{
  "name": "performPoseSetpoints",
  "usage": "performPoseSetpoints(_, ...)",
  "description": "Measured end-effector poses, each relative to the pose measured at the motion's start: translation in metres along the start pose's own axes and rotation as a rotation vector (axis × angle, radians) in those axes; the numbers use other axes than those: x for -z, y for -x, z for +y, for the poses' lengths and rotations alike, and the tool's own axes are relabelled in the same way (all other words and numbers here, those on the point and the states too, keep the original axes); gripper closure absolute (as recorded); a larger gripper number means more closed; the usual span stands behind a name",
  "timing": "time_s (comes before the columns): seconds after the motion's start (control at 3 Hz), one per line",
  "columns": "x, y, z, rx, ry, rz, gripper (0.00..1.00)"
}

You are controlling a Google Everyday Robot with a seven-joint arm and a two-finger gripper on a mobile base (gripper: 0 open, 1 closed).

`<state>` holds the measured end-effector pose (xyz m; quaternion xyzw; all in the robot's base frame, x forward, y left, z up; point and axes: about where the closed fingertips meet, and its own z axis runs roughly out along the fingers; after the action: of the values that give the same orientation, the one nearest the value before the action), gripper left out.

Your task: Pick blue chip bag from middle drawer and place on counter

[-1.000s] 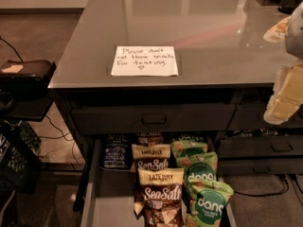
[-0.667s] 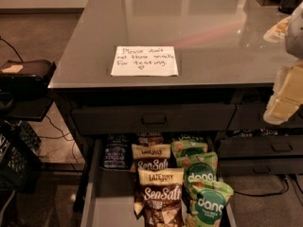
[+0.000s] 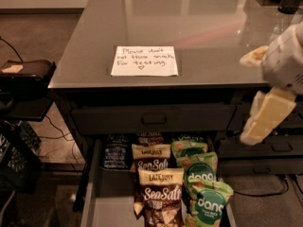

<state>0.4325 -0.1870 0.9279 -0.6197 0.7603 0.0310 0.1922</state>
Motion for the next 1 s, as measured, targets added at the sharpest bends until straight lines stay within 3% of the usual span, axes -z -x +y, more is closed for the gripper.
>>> performPoseSetpoints(0.67, -0.118, 0.034, 0.046, 0.02, 0.086, -0.158, 0.0)
performPoseSetpoints(1.0, -0.12, 0.033, 0.047, 0.019, 0.086, -0.145, 0.0)
